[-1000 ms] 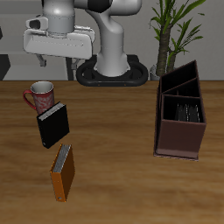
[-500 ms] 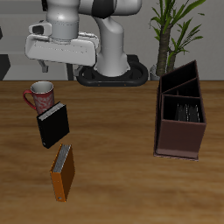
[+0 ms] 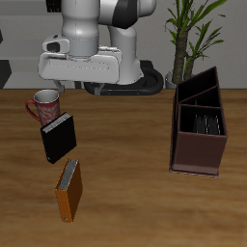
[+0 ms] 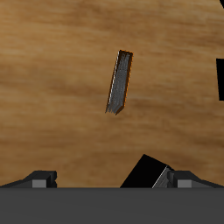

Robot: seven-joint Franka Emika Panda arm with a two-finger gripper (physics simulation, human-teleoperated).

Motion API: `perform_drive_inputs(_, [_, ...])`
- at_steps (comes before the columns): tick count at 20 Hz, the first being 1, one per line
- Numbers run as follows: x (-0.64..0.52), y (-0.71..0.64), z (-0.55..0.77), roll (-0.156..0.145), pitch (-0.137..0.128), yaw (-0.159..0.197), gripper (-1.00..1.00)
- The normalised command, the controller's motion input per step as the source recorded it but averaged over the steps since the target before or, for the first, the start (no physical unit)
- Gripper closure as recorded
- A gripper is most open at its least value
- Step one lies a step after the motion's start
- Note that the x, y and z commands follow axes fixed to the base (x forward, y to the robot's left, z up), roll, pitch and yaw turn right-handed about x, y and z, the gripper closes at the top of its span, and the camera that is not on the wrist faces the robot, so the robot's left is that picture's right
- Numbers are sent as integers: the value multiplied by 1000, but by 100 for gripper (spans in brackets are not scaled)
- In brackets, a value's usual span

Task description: Place the left striped book into the left desk caddy's right compartment and place the right striped book into the left desk caddy's right compartment and place the orange book into the left desk caddy's left compartment

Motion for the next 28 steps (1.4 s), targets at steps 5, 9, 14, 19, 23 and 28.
perform_drive_inputs(5, [434, 18, -253, 16, 45, 27, -100])
perform_drive_inputs(9, [337, 54, -223, 25, 42, 44, -100])
perform_drive_inputs(14, [226, -137, -154, -22, 25, -12, -100])
perform_drive_inputs(19, [335, -185, -40, -31, -2, 3, -100])
perform_drive_inputs(23, [111, -15, 24, -9, -12, -34, -100])
perform_drive_inputs(28, [200, 72, 11, 0, -21, -9, -100])
